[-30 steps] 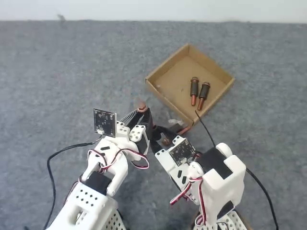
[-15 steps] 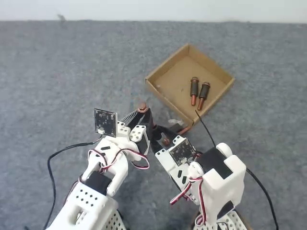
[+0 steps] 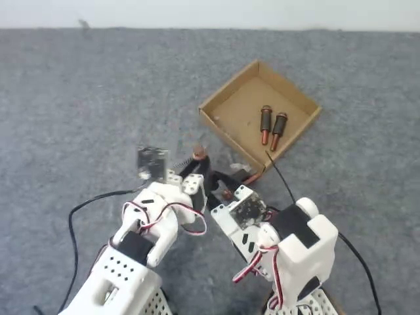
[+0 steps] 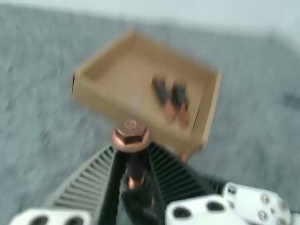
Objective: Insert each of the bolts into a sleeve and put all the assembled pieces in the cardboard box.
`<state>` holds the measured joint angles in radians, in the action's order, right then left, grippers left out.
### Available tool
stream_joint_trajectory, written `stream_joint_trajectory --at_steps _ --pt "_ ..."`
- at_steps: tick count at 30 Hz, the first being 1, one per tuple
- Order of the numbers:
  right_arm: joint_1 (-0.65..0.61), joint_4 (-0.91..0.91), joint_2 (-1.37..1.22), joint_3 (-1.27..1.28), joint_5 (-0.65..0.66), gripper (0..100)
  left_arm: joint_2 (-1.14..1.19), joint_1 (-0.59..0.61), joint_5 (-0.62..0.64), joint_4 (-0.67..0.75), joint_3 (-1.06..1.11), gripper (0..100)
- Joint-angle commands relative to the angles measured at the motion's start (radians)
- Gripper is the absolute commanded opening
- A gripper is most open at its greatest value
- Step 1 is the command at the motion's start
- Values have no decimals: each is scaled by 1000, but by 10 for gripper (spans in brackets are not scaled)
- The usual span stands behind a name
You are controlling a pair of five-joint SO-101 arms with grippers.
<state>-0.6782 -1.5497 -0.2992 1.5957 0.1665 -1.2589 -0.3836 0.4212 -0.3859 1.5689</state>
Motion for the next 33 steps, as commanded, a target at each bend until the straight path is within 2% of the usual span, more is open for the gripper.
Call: stream_joint_trajectory --at_steps 1,5,21,24,33 --pt "13 -2 4 -21 26 6 2 -11 5 9 -56 13" --pt "13 -5 4 -21 28 6 2 -11 5 71 -8 13" --pt "24 -12 12 -18 32 6 11 -9 5 25 27 13" --pt "36 -76 4 -17 29 6 11 -9 5 25 39 13" --pt "36 -96 2 -15 26 6 12 -12 52 25 50 14"
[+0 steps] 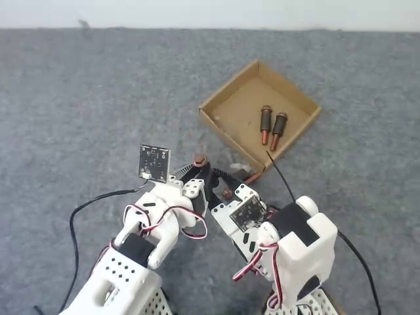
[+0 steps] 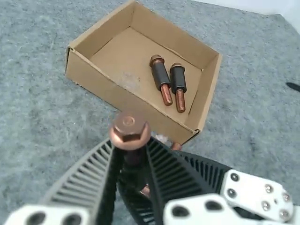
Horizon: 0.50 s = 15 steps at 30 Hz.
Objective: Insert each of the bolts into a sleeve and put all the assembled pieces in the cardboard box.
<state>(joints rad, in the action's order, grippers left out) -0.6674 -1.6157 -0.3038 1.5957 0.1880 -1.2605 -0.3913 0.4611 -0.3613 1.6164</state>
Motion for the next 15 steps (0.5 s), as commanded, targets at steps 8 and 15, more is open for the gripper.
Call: stream_joint_trajectory --at_steps 8,15 --pt "25 -28 7 -15 5 6 14 -5 8 -18 7 55" --pt "27 -28 7 -15 5 6 5 -5 8 -160 -42 303"
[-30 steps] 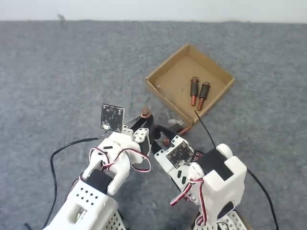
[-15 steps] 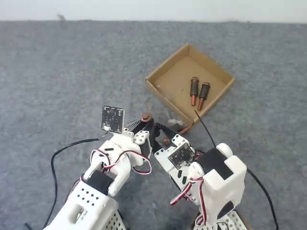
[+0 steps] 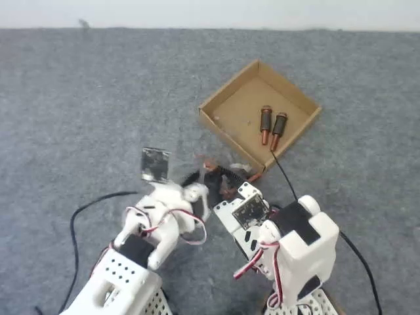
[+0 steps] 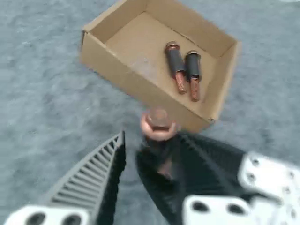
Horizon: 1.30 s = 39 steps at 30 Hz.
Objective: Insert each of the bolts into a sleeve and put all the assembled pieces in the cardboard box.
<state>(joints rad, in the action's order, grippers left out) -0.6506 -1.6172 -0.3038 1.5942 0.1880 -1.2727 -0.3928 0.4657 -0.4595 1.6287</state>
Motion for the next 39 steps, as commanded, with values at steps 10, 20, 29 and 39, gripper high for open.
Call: stream_joint_trajectory --at_steps 10,20,29,39 --pt "10 -25 7 -14 5 6 14 -2 6 -124 -107 338" --pt "10 7 7 -21 5 6 14 35 9 -236 -222 338" --pt "10 7 7 -23 5 6 14 229 74 -222 -312 150" --pt "10 8 7 -23 5 6 14 419 -97 -187 -312 9"
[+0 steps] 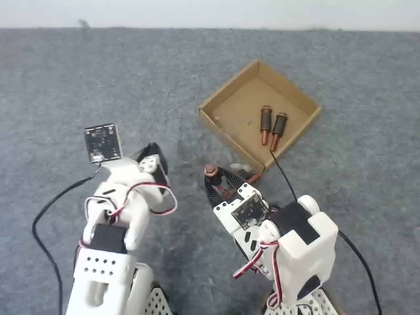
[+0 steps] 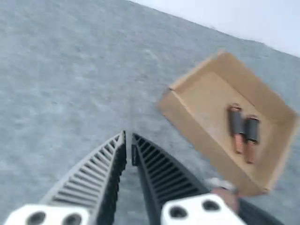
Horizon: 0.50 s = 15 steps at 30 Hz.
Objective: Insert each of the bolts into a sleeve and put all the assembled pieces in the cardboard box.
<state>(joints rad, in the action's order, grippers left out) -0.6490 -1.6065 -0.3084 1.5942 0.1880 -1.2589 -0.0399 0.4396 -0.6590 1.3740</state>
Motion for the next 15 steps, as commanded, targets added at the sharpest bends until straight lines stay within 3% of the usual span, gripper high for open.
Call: stream_joint_trajectory --at_steps 1,5,9,15 --pt "10 -2 12 -23 5 6 0 75 -72 6 -58 9" --pt "22 -4 15 -23 5 6 -11 78 -106 -61 -68 9" --pt "22 -4 15 -23 5 6 -166 80 -160 -196 -67 9" --pt "22 -4 13 -23 5 6 -460 84 -170 -245 137 9"
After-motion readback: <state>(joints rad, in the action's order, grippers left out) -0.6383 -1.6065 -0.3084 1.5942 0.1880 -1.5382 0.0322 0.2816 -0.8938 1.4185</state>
